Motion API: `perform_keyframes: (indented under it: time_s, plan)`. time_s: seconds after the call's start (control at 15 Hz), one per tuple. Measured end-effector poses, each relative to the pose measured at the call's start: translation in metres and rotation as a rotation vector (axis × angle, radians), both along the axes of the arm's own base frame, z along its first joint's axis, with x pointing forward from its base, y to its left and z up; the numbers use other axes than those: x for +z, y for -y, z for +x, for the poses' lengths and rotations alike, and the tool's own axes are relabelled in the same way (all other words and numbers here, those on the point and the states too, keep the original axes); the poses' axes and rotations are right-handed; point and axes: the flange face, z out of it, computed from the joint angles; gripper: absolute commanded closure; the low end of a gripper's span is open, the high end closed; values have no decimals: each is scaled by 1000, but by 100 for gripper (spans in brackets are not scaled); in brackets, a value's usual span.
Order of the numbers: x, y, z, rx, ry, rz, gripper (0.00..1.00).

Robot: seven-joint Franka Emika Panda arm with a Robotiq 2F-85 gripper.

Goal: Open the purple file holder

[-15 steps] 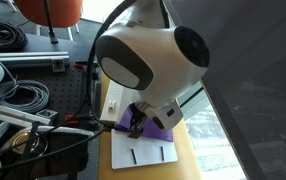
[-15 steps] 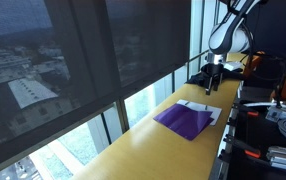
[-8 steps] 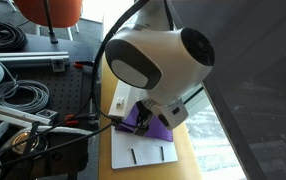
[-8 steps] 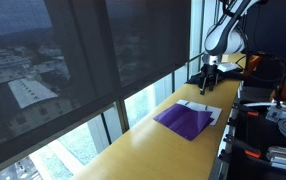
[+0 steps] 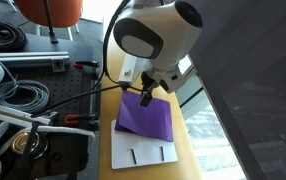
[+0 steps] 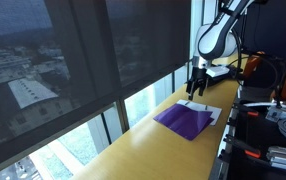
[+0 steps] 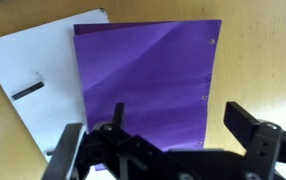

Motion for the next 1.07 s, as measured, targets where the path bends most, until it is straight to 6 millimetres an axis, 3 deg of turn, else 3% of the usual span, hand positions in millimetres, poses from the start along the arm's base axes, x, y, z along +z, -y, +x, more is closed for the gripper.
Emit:
perform_keyframes:
  time_s: [0.2, 0.33, 0.87, 1.07]
  plan:
    - [-1, -22, 1, 11, -6, -4, 0]
    - [-5, -20, -4, 12, -16, -4, 0]
    - [-14, 57, -21, -35, -24, 15, 0]
    - [-23, 74, -22, -62, -20, 50, 0]
